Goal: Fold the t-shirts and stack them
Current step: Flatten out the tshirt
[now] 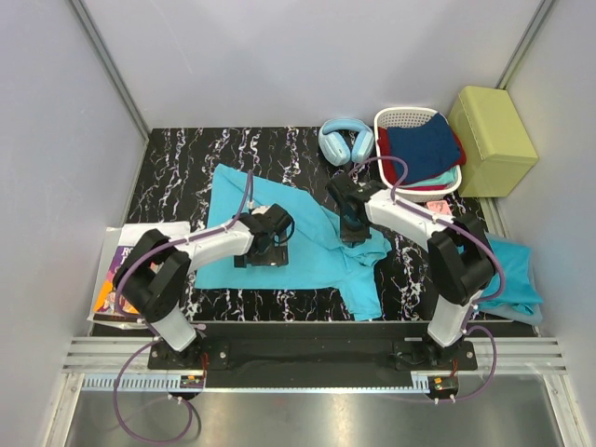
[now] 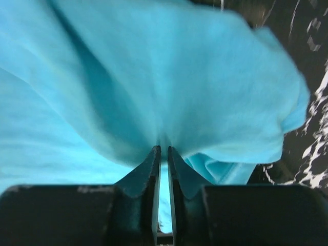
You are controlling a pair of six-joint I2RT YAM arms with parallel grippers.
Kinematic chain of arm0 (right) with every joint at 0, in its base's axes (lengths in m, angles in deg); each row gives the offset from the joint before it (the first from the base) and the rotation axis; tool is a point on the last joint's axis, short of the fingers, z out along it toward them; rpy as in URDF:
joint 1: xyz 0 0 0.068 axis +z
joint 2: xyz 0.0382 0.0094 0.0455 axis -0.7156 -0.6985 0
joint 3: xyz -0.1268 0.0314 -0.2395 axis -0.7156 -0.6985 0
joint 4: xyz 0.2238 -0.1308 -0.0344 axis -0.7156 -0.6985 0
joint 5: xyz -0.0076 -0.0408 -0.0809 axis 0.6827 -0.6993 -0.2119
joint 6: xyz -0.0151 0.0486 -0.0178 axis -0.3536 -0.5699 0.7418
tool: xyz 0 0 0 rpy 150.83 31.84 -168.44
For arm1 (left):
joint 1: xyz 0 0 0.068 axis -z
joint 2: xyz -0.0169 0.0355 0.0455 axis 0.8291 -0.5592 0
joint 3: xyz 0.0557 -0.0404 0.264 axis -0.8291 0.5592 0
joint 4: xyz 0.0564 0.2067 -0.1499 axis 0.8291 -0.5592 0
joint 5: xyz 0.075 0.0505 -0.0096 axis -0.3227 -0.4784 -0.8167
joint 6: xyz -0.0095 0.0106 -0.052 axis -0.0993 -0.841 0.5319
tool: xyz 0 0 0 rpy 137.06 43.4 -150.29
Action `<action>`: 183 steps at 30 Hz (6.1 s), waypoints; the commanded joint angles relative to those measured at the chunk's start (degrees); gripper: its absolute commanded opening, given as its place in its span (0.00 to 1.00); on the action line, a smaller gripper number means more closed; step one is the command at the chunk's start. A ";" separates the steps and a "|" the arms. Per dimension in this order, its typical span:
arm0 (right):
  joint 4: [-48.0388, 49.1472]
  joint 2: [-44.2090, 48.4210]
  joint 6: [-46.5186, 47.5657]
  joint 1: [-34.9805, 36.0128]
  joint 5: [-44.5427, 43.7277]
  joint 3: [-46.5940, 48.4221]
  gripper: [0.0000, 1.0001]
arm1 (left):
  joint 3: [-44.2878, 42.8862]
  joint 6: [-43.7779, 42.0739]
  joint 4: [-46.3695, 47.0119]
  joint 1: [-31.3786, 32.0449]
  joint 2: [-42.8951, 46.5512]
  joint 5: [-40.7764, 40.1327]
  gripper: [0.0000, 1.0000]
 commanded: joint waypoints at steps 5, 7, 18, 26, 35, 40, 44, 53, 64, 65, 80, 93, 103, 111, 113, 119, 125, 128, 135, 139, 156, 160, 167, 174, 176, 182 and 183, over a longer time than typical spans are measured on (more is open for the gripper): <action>2.26 5.79 -5.20 4.04 6.45 -10.21 0.18 | -3.07 -0.44 1.04 0.27 -1.45 1.13 0.99; 2.17 6.41 -6.00 4.92 8.12 -11.27 0.18 | -3.43 -0.53 0.95 0.27 -2.16 1.30 0.99; -0.63 9.32 -1.62 6.43 -4.62 1.62 0.33 | -5.27 -0.97 0.86 0.36 -4.00 1.92 0.99; -2.57 -5.80 2.87 -8.16 -2.26 18.08 0.34 | -5.10 -1.58 0.42 0.36 -2.43 1.48 0.99; -0.99 -11.78 1.47 -12.92 3.28 16.77 0.33 | -3.69 -2.28 0.51 0.27 -1.10 1.30 0.99; 1.12 -11.17 0.68 -12.83 5.31 12.55 0.35 | -3.95 -2.55 0.77 0.27 -1.81 1.65 0.99; 1.56 -10.91 0.41 -12.83 6.01 10.44 0.38 | -4.31 -2.81 1.04 0.27 -2.33 1.92 0.99; 3.67 -8.71 0.06 -12.74 6.89 4.90 0.25 | -4.75 -2.99 1.12 0.36 -2.95 2.10 0.99; 1.39 -1.60 0.32 -7.13 1.45 3.75 0.00 | -5.63 -2.90 1.04 0.27 -4.18 2.36 0.99; 0.69 -0.28 0.24 -6.68 1.27 3.93 0.00 | -5.80 -2.90 1.04 0.36 -4.44 2.45 0.99; -4.24 7.28 -3.45 3.78 4.43 -3.26 0.00 | -8.44 -2.64 0.33 0.36 -6.90 3.76 0.99; -7.49 6.41 -3.81 8.61 12.86 -9.17 0.00 | -9.23 -2.29 0.16 0.36 -8.40 4.38 0.99; -12.05 6.60 -3.90 8.53 -4.70 3.46 0.48 | -8.53 -2.20 0.16 0.44 -7.26 4.38 0.99; -10.23 4.39 -2.31 3.35 -5.50 3.41 0.55 | -5.72 -1.67 0.25 0.44 -4.44 3.50 0.99; -7.50 3.78 -1.70 0.28 -3.67 0.77 0.55 | -5.36 -1.67 0.42 0.44 -4.09 3.50 0.99; -1.79 -2.28 -0.38 -2.64 -1.20 0.06 0.51 | -4.66 -1.85 0.60 0.44 -3.65 3.68 0.99; 0.41 -5.37 0.14 -2.64 0.91 3.57 0.49 | -4.13 -2.55 0.51 0.44 -3.12 3.41 0.99; 0.33 -6.60 0.76 -2.55 0.57 5.77 0.50 | -3.87 -2.46 0.51 0.44 -3.48 3.68 0.99; 0.86 -10.45 1.55 -2.64 0.65 9.81 0.50 | -4.39 -2.55 0.51 0.44 -4.00 3.85 0.99; 1.12 -13.10 1.55 -2.64 1.97 11.49 0.50 | -4.48 -2.64 0.42 0.44 -4.09 3.77 0.99; 3.40 -14.60 1.20 -2.55 5.14 9.21 0.02 | -5.63 -2.73 -0.19 0.44 -4.97 3.59 0.99; 3.32 -13.46 1.03 -2.55 3.56 8.59 0.00 | -6.07 -2.73 -0.28 0.45 -5.15 3.59 0.99; 1.12 -13.53 0.32 -5.26 -4.09 12.87 0.00 | -5.28 -2.20 -0.28 0.53 -5.15 4.20 0.99; -2.66 -18.90 1.20 -10.63 -5.85 26.23 0.00 | -3.70 -2.38 -0.63 0.53 -2.34 3.41 0.99; -4.41 -21.53 1.99 -12.03 -6.46 32.74 0.00 | -3.26 -2.20 -0.90 0.53 -1.64 3.41 0.99; -13.37 -32.69 4.80 -12.83 -7.52 55.93 0.00 | -2.29 -1.76 -0.81 0.53 -0.75 3.59 0.99; -15.91 -34.44 5.24 -12.83 -7.61 59.09 0.00 | -2.46 -1.76 -0.90 0.45 -0.66 3.59 0.99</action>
